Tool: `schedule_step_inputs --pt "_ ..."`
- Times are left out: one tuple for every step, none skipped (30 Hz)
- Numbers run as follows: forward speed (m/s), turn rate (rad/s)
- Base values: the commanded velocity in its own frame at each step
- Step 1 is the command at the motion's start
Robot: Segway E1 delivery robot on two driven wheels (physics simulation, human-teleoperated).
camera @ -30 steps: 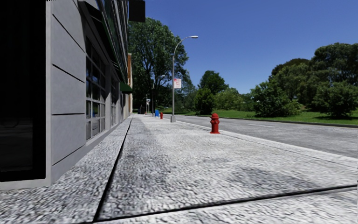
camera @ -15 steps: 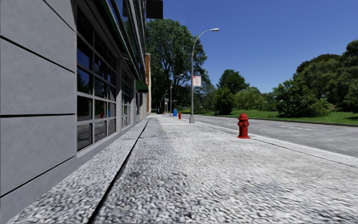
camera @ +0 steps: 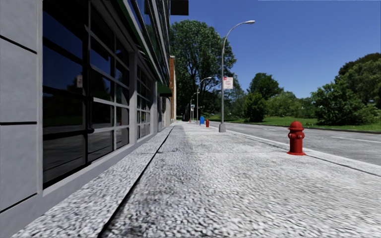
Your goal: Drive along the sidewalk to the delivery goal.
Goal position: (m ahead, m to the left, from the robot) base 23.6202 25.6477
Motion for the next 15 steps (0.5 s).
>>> schedule_step_inputs --pt "2.0 0.0" --pt "2.0 0.0" --pt "2.0 0.0" --pt "2.0 0.0" --pt "2.0 0.0" --pt "2.0 0.0" --pt "2.0 0.0" --pt "2.0 0.0" --pt "2.0 0.0" --pt "2.0 0.0" --pt "2.0 0.0" --pt "2.0 0.0" --pt "2.0 0.0" --pt "2.0 0.0" --pt "2.0 0.07"
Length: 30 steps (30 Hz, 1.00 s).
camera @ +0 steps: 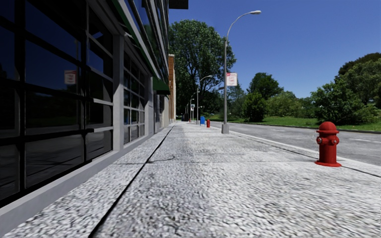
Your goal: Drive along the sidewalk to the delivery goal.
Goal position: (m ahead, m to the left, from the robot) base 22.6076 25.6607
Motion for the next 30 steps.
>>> schedule_step_inputs --pt "2.0 0.15" --pt "2.0 0.17" --pt "2.0 0.17" --pt "2.0 0.18" --pt "2.0 0.18" --pt "2.0 0.18" --pt "2.0 0.18" --pt "2.0 0.18" --pt "2.0 0.18" --pt "2.0 0.18" --pt "2.0 0.18" --pt "2.0 0.18" --pt "2.0 0.14" --pt "2.0 0.0" --pt "2.0 0.0" --pt "2.0 0.0" --pt "2.0 0.0" --pt "2.0 0.0" --pt "2.0 0.0" --pt "2.0 0.0" --pt "2.0 0.0" --pt "2.0 0.0" --pt "2.0 0.0" --pt "2.0 0.0" --pt "2.0 0.1" --pt "2.0 0.1" --pt "2.0 0.22" --pt "2.0 0.27" --pt "2.0 0.28" --pt "2.0 0.28"
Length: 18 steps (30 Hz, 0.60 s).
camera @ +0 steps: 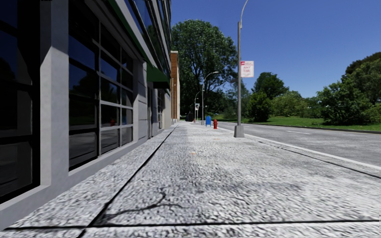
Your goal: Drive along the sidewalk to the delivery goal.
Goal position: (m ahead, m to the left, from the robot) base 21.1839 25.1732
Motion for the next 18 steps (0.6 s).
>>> schedule_step_inputs --pt "2.0 0.28" --pt "2.0 0.28" --pt "2.0 0.28" --pt "2.0 0.28" --pt "2.0 0.28" --pt "2.0 0.0" --pt "2.0 0.0" --pt "2.0 0.0" --pt "2.0 0.0" --pt "2.0 0.0" --pt "2.0 0.0" --pt "2.0 0.0" --pt "2.0 0.0" --pt "2.0 0.0" --pt "2.0 0.0" --pt "2.0 0.0" --pt "2.0 0.0" --pt "2.0 0.0"
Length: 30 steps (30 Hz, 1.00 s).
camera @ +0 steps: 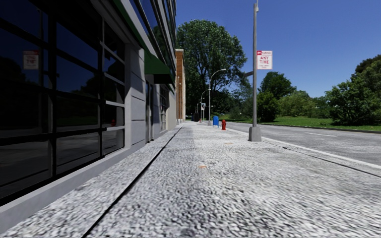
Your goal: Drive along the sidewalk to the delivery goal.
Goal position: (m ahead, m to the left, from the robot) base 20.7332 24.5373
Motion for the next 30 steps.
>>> schedule_step_inputs --pt "2.0 0.0" --pt "2.0 0.0" --pt "2.0 0.0" --pt "2.0 0.0" --pt "2.0 0.0" --pt "2.0 0.0" --pt "2.0 0.0" --pt "2.0 0.0" --pt "2.0 0.0" --pt "2.0 0.0" --pt "2.0 0.0" --pt "2.0 0.0" --pt "2.0 0.0" --pt "2.0 0.0" --pt "2.0 0.0" --pt "2.0 0.0" --pt "2.0 0.0" --pt "2.0 0.0" --pt "2.0 0.0" --pt "2.0 0.0" --pt "2.0 0.0" --pt "2.0 0.0" --pt "2.0 0.0" --pt "2.0 0.0" --pt "2.0 0.0" --pt "2.0 0.0" --pt "2.0 0.0" --pt "2.0 0.0" --pt "2.0 0.0" --pt "2.0 0.0"
